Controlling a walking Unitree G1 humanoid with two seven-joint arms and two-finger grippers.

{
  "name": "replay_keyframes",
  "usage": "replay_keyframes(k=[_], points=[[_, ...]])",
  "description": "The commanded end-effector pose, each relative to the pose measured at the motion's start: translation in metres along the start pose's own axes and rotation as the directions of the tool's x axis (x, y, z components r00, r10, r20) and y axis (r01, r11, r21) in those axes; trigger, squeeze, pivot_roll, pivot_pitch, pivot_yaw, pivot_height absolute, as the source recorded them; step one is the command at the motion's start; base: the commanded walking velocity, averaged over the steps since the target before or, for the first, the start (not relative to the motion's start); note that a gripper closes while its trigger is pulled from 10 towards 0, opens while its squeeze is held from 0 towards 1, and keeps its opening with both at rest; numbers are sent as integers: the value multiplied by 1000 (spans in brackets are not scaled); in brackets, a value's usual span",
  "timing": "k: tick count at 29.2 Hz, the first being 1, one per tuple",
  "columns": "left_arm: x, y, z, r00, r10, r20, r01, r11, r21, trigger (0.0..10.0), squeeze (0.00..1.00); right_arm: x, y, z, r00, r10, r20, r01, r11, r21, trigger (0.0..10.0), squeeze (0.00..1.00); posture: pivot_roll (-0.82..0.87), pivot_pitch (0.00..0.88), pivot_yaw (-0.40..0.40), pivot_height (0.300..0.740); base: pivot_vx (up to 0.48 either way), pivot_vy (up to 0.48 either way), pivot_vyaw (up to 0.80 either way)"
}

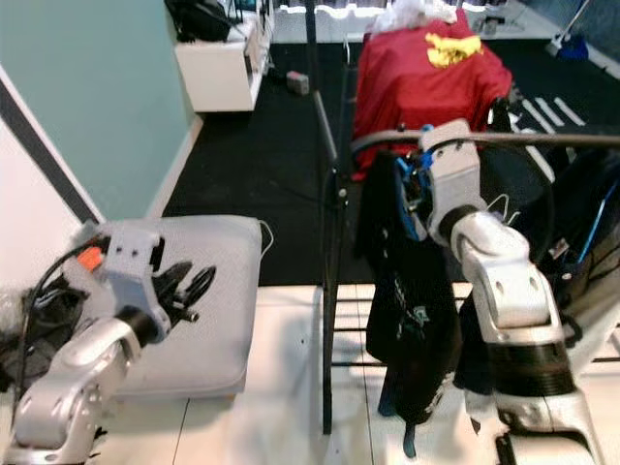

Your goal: Hang hanger

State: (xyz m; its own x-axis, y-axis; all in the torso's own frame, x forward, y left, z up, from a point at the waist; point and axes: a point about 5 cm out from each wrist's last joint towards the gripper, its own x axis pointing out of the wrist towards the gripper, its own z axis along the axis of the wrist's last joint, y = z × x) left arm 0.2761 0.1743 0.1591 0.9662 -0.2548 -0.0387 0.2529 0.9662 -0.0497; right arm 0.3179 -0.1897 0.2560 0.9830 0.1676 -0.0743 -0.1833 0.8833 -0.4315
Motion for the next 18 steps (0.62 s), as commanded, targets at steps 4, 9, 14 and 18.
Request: replay_keyframes(k=[4, 9, 14, 18], points=[[-1, 4, -14, 996, 78, -32, -80, 995, -54, 10000, 0, -22, 11, 22, 999, 11, 46, -9, 999, -50, 10000, 0, 6, 74, 29, 740, 0, 0, 0], [0, 5, -21, 988, 136, -72, -144, 983, -112, 10000, 0, -15, 22, 36, 965, -30, 261, 6, 996, 94, 10000, 0, -2, 70, 22, 740, 0, 0, 0], [8, 2, -12, 986, 164, -9, -164, 980, -117, 10000, 0, 5, 62, 4, 957, -27, 289, -104, 897, 430, 10000, 0, 15, 77, -25, 740, 0, 0, 0], [7, 1, -2, 981, 190, 37, -185, 977, -109, 10000, 0, 11, 88, -2, 955, 47, 293, -168, 899, 405, 10000, 0, 36, 61, -75, 740, 0, 0, 0]])
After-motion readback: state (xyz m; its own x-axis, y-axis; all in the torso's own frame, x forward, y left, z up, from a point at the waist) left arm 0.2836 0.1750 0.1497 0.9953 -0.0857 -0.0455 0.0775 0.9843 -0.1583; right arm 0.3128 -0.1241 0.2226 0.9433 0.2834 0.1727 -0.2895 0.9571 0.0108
